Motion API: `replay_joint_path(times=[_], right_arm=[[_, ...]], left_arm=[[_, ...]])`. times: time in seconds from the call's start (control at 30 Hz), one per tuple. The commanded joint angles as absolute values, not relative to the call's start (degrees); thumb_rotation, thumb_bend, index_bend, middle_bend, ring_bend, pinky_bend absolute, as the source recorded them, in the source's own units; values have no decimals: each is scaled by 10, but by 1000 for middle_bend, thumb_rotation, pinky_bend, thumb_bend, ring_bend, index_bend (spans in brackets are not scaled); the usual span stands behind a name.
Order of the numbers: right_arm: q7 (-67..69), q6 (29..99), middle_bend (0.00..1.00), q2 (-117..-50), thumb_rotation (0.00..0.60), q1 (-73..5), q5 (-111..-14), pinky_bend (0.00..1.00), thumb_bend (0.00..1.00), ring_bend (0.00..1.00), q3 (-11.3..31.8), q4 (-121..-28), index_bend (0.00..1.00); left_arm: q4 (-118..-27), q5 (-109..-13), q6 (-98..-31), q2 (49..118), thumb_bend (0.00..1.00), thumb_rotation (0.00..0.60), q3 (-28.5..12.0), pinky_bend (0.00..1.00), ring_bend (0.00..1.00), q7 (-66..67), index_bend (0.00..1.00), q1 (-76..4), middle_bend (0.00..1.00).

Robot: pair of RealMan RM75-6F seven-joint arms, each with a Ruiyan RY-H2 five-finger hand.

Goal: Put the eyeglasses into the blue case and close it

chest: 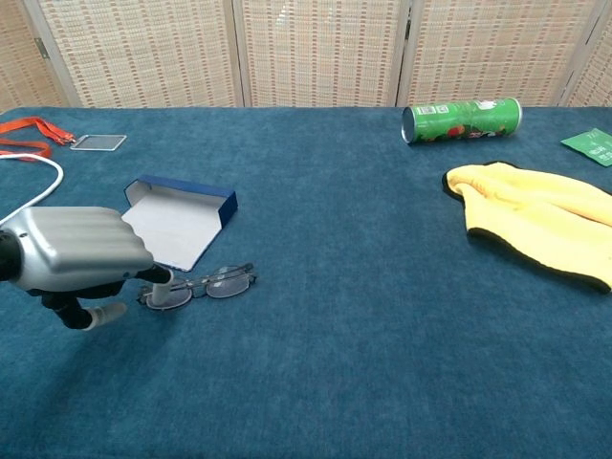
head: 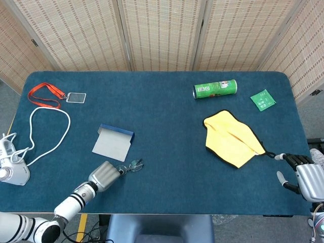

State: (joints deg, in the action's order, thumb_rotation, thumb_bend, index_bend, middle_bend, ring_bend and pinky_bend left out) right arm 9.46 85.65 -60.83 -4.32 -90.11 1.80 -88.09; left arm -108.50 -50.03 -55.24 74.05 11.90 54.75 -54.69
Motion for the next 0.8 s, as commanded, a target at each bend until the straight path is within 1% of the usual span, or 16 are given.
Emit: replay_joint_path(times=[0.03,0.3,0.37,0.53,0.63,0.67,0.73,0.8], right_arm=[[94,855,379,-609,600,-44,-901,308,390,386,18,-881,318],[93,855,379,-608,600,-46,-903,308,390,386,19,-882,318],[94,856,379,-608,600,-45,-903,308,390,387,19,-882,318],[96,854,380,-609,600,-47,-904,308,390,388,18,-881,318],[98,854,383,-609,600,-47,-905,308,390,392,18,-880,317],[98,854,384,-609,600,-48,-906,308,390,392,18,-879,317],[101,855,384,-609,600,-48,-906,308,390,392,18,-878,317],[102,855,384,-609,600,-47,-906,308,390,393,18,-877,318]], left_arm=[[-1090,-485,-560,730,589,600,125,1000,962,557,344,-545,959],[-1094,-460,-596,715,589,600,119,1000,962,562,331,-535,959],[-1096,-483,-606,711,589,600,111,1000,961,544,329,-527,959],[-1077,-580,-638,723,574,600,87,1000,959,468,335,-497,959],[-1050,-616,-642,745,438,600,72,1000,959,430,358,-486,959],[-1041,-620,-640,753,410,600,67,1000,959,422,363,-484,959],[-1021,-618,-630,771,371,600,55,1000,959,409,368,-483,959],[-1003,-609,-619,787,360,600,44,1000,959,403,368,-485,959]])
